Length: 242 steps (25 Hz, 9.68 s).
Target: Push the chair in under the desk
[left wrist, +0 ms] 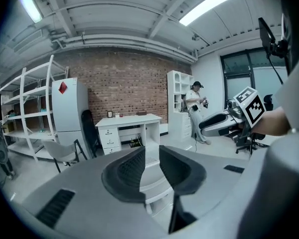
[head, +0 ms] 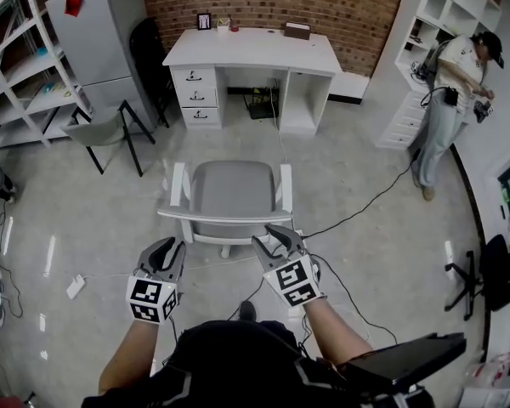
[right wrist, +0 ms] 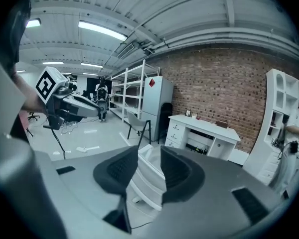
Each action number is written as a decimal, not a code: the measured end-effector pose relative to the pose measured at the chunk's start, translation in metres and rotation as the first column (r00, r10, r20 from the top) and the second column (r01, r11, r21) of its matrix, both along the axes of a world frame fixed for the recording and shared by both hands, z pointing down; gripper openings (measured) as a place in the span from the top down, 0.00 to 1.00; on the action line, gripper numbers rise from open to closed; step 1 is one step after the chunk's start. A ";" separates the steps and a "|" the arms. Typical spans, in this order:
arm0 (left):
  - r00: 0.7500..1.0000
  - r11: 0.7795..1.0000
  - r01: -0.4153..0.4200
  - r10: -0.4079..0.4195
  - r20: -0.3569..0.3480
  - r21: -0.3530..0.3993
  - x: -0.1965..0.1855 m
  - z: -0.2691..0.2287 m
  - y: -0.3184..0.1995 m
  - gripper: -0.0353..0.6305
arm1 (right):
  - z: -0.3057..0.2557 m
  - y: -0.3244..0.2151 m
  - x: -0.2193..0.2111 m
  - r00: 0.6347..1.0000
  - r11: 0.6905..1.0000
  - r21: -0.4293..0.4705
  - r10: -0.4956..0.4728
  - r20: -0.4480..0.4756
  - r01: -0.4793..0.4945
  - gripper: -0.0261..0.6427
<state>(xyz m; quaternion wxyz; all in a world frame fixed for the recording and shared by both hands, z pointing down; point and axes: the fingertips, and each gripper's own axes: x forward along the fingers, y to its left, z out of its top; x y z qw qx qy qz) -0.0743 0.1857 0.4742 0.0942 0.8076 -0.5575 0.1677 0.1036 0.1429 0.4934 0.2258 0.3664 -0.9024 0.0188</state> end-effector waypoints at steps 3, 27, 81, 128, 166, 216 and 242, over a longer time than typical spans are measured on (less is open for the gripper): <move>0.999 1.000 -0.011 0.013 0.040 -0.028 0.007 0.010 -0.010 0.80 | 0.018 -0.012 0.004 0.998 0.999 -0.017 -0.036 -0.044 0.035 0.73; 0.701 0.879 -0.256 0.455 0.550 -0.402 -0.016 0.171 -0.113 0.64 | 0.155 -0.078 -0.040 0.820 0.957 -0.147 -0.289 -0.494 0.248 0.62; 0.261 0.602 -0.468 0.794 0.549 -0.647 -0.029 0.233 -0.231 0.83 | 0.219 -0.203 -0.056 0.586 0.926 -0.249 -0.373 -0.720 0.284 0.82; 0.207 0.531 -0.551 0.834 0.511 -0.644 -0.090 0.243 -0.346 0.88 | 0.231 -0.311 -0.109 0.579 0.939 -0.320 -0.333 -0.744 0.129 0.82; 0.248 0.537 -0.486 0.841 0.480 -0.689 -0.061 0.250 -0.517 0.88 | 0.237 -0.486 -0.078 0.553 0.913 -0.360 -0.402 -0.729 0.189 0.84; 0.251 0.577 -0.436 0.815 0.523 -0.690 -0.018 0.259 -0.657 0.89 | 0.242 -0.625 -0.032 0.506 0.904 -0.349 -0.428 -0.749 0.248 0.90; 0.220 0.545 -0.457 0.835 0.505 -0.703 -0.008 0.259 -0.748 0.91 | 0.240 -0.715 -0.021 0.517 0.922 -0.328 -0.388 -0.763 0.206 0.89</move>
